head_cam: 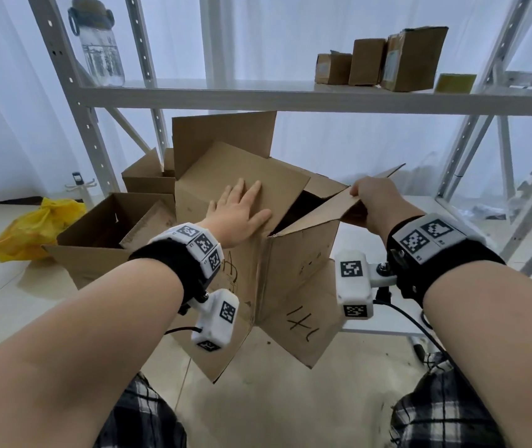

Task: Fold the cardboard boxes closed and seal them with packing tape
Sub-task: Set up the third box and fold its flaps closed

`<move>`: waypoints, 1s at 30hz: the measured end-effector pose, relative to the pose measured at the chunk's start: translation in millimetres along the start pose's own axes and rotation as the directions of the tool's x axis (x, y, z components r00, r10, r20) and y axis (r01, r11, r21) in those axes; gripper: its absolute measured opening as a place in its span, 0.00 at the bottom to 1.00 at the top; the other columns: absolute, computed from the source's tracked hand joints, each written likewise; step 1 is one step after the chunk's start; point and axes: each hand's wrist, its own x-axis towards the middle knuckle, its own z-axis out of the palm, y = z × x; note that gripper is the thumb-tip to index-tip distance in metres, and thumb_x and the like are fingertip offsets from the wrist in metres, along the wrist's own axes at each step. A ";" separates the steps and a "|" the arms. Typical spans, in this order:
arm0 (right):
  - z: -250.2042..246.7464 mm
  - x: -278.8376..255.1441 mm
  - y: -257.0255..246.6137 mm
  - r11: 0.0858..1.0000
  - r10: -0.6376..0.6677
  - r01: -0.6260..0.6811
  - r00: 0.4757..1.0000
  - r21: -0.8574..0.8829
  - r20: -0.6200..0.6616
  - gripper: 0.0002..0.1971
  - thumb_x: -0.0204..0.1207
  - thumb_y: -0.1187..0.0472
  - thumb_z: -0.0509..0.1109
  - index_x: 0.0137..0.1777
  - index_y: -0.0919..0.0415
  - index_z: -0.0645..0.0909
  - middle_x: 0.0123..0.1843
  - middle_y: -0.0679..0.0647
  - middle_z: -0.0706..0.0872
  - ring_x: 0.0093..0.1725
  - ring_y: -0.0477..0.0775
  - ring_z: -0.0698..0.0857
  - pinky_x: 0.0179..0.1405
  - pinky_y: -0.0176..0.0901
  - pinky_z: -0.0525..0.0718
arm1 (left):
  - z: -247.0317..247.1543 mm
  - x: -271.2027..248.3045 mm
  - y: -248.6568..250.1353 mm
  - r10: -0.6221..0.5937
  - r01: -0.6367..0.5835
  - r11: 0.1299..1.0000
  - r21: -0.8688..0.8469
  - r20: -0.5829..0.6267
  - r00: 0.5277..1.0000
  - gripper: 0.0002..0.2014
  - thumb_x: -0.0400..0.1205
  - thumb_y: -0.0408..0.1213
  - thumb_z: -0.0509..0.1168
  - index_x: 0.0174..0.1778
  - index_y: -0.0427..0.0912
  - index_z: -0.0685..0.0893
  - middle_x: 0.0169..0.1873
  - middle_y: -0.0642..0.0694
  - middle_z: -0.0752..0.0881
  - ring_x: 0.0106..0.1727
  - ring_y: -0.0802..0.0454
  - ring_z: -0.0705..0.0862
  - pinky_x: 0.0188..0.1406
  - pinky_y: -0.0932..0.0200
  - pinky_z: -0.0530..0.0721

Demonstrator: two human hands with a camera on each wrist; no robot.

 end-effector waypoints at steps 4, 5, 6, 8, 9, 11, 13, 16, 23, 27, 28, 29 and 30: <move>0.4 2.6 -0.2 0.999 -0.035 0.035 0.999 0.009 -0.004 0.12 0.80 0.75 0.55 0.37 0.63 0.70 0.36 0.60 0.76 0.32 0.57 0.80 0.29 0.50 0.88 | 2.9 8.9 5.4 -0.054 0.041 0.993 0.112 0.115 0.992 0.30 0.84 0.64 0.42 0.82 0.64 0.45 0.84 0.54 0.42 0.84 0.47 0.39 0.77 0.30 0.37; 0.9 3.3 -0.5 0.999 -0.037 0.037 0.999 0.007 -0.007 0.12 0.80 0.75 0.56 0.37 0.63 0.70 0.37 0.60 0.76 0.32 0.56 0.80 0.23 0.46 0.87 | 3.9 10.2 5.6 -0.068 0.047 0.988 0.149 0.140 0.988 0.29 0.84 0.64 0.40 0.82 0.64 0.47 0.84 0.55 0.44 0.84 0.46 0.40 0.76 0.28 0.36; 1.1 3.1 -0.8 0.999 -0.029 0.029 1.000 0.019 -0.007 0.12 0.80 0.76 0.55 0.37 0.63 0.70 0.36 0.60 0.76 0.31 0.57 0.80 0.20 0.45 0.86 | 6.0 11.3 5.8 -0.080 0.053 0.983 0.175 0.156 0.985 0.28 0.84 0.64 0.40 0.82 0.65 0.49 0.84 0.55 0.45 0.84 0.45 0.41 0.75 0.27 0.35; 1.9 3.6 0.8 0.999 -0.029 0.029 1.000 0.017 0.012 0.14 0.79 0.79 0.54 0.35 0.65 0.70 0.35 0.61 0.75 0.33 0.59 0.80 0.27 0.49 0.88 | 11.0 10.9 4.8 -0.100 0.067 0.977 0.200 0.161 0.982 0.27 0.84 0.62 0.40 0.81 0.66 0.52 0.84 0.56 0.48 0.84 0.45 0.42 0.74 0.25 0.35; 2.6 3.6 2.6 1.000 -0.016 0.015 0.999 0.018 0.031 0.15 0.78 0.81 0.53 0.34 0.65 0.69 0.35 0.60 0.74 0.35 0.60 0.80 0.36 0.54 0.89 | 13.5 9.7 4.3 -0.106 0.071 0.975 0.208 0.162 0.981 0.26 0.85 0.62 0.40 0.81 0.66 0.53 0.84 0.56 0.48 0.84 0.45 0.43 0.74 0.25 0.34; 2.6 5.7 7.0 0.998 -0.052 0.053 0.998 -0.026 0.042 0.17 0.78 0.82 0.52 0.32 0.64 0.67 0.35 0.59 0.72 0.37 0.60 0.79 0.41 0.54 0.89 | 16.9 7.4 3.3 -0.109 0.071 0.973 0.221 0.166 0.980 0.26 0.85 0.60 0.40 0.81 0.66 0.55 0.84 0.56 0.50 0.84 0.45 0.44 0.73 0.24 0.34; 1.8 5.8 7.4 0.997 -0.070 0.071 0.997 -0.015 0.025 0.15 0.79 0.80 0.54 0.34 0.64 0.67 0.35 0.60 0.73 0.33 0.56 0.79 0.29 0.46 0.88 | 17.4 5.9 2.3 -0.110 0.072 0.973 0.219 0.167 0.980 0.25 0.85 0.60 0.41 0.81 0.65 0.57 0.83 0.56 0.51 0.84 0.45 0.45 0.73 0.24 0.34; 3.6 8.2 7.1 0.996 -0.074 0.075 0.997 -0.040 0.035 0.15 0.80 0.78 0.54 0.35 0.63 0.68 0.36 0.58 0.73 0.32 0.53 0.78 0.38 0.50 0.87 | 16.4 4.3 3.3 -0.109 0.067 0.973 0.221 0.183 0.977 0.25 0.85 0.59 0.41 0.81 0.65 0.57 0.84 0.56 0.52 0.84 0.45 0.45 0.73 0.24 0.34; 8.8 20.2 -1.2 0.970 -0.243 0.242 0.969 -0.023 -0.056 0.36 0.74 0.73 0.57 0.81 0.52 0.54 0.45 0.50 0.73 0.39 0.52 0.78 0.51 0.58 0.87 | 1.8 2.8 1.2 -0.070 0.048 0.987 0.155 0.142 0.987 0.31 0.84 0.63 0.45 0.83 0.61 0.48 0.84 0.51 0.47 0.84 0.48 0.44 0.79 0.33 0.39; 14.9 22.5 -4.9 0.932 -0.351 0.351 0.936 -0.086 0.017 0.12 0.74 0.65 0.62 0.57 0.58 0.79 0.47 0.53 0.79 0.42 0.49 0.79 0.45 0.50 0.89 | -12.5 11.0 -14.7 -0.047 0.006 0.974 0.228 0.173 0.984 0.30 0.82 0.65 0.48 0.81 0.64 0.57 0.83 0.49 0.57 0.82 0.42 0.54 0.78 0.35 0.55; 18.0 22.6 -5.2 0.923 -0.368 0.369 0.929 -0.110 0.033 0.08 0.73 0.60 0.64 0.51 0.57 0.79 0.52 0.55 0.80 0.44 0.49 0.80 0.46 0.50 0.89 | -14.9 13.7 -18.5 -0.039 -0.003 0.973 0.232 0.177 0.983 0.29 0.81 0.66 0.49 0.80 0.64 0.60 0.81 0.49 0.60 0.81 0.41 0.57 0.77 0.35 0.58; 21.9 24.1 -4.5 0.909 -0.391 0.394 0.919 -0.136 0.050 0.07 0.71 0.55 0.64 0.47 0.54 0.79 0.57 0.57 0.80 0.47 0.50 0.81 0.49 0.52 0.89 | -16.6 16.3 -22.0 -0.035 -0.008 0.973 0.232 0.183 0.983 0.29 0.81 0.65 0.50 0.79 0.64 0.62 0.80 0.50 0.63 0.79 0.41 0.60 0.76 0.35 0.61; 25.8 26.9 -2.5 0.890 -0.416 0.423 0.906 -0.169 0.074 0.09 0.69 0.49 0.64 0.45 0.50 0.78 0.61 0.58 0.78 0.51 0.51 0.81 0.55 0.55 0.87 | -17.6 17.6 -24.3 -0.039 -0.009 0.972 0.237 0.195 0.980 0.28 0.81 0.65 0.51 0.78 0.65 0.64 0.79 0.50 0.64 0.78 0.41 0.61 0.75 0.35 0.62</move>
